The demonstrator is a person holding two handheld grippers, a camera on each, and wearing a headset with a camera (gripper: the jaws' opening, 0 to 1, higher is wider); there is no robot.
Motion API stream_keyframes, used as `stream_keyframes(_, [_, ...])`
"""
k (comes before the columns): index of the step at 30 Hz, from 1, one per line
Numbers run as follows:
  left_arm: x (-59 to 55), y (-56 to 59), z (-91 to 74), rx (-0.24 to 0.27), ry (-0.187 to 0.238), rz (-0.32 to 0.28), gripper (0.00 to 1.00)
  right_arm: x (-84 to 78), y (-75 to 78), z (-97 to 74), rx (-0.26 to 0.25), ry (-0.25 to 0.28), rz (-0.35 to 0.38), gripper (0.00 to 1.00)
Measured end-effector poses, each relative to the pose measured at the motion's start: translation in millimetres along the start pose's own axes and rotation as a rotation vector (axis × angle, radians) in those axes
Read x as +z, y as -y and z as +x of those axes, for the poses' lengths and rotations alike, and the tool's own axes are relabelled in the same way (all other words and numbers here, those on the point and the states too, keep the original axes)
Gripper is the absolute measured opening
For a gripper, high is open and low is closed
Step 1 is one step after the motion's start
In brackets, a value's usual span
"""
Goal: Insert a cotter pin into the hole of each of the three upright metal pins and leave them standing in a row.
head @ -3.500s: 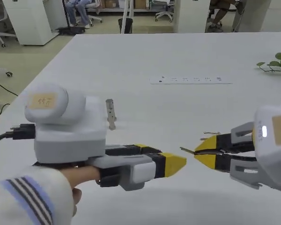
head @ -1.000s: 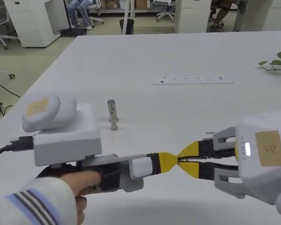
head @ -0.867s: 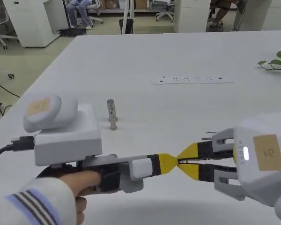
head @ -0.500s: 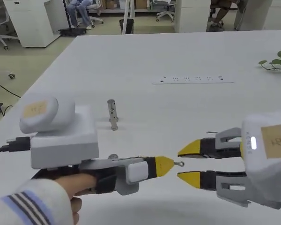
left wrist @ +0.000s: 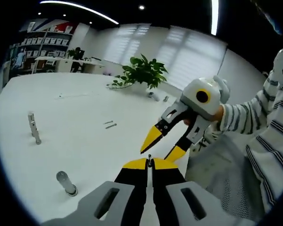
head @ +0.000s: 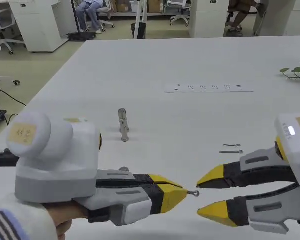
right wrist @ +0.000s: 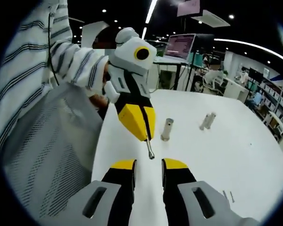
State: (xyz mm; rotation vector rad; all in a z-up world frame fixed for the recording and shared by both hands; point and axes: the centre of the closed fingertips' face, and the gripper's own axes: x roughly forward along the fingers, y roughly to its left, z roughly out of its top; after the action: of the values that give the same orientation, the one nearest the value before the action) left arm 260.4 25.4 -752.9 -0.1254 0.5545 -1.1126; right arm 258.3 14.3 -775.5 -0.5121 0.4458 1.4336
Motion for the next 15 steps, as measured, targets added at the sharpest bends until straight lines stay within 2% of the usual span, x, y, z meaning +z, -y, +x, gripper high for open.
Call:
stream_keyframes(3, [1.9,8.9,-0.1,-0.036,-0.020,0.079,0.00,0.0,-6.5,0.5,0.031,0.000,0.006,0.21])
stream_keyframes(5, [2.6,14.1,-0.5,-0.056,-0.026,0.105,0.00,-1.3,-10.5,0.8,0.049,-0.009,0.001,0.20])
stream_keyframes(11, [0.0,19.9,-0.1,-0.094,-0.042,0.116,0.00,-4.0,-20.6,2.1,0.101,-0.025,0.019,0.11])
stream_keyframes(15, [-4.3,21.8,-0.2,-0.104,-0.056,0.143,0.00,-2.0,-26.3,2.7,0.126,-0.018,0.022,0.10])
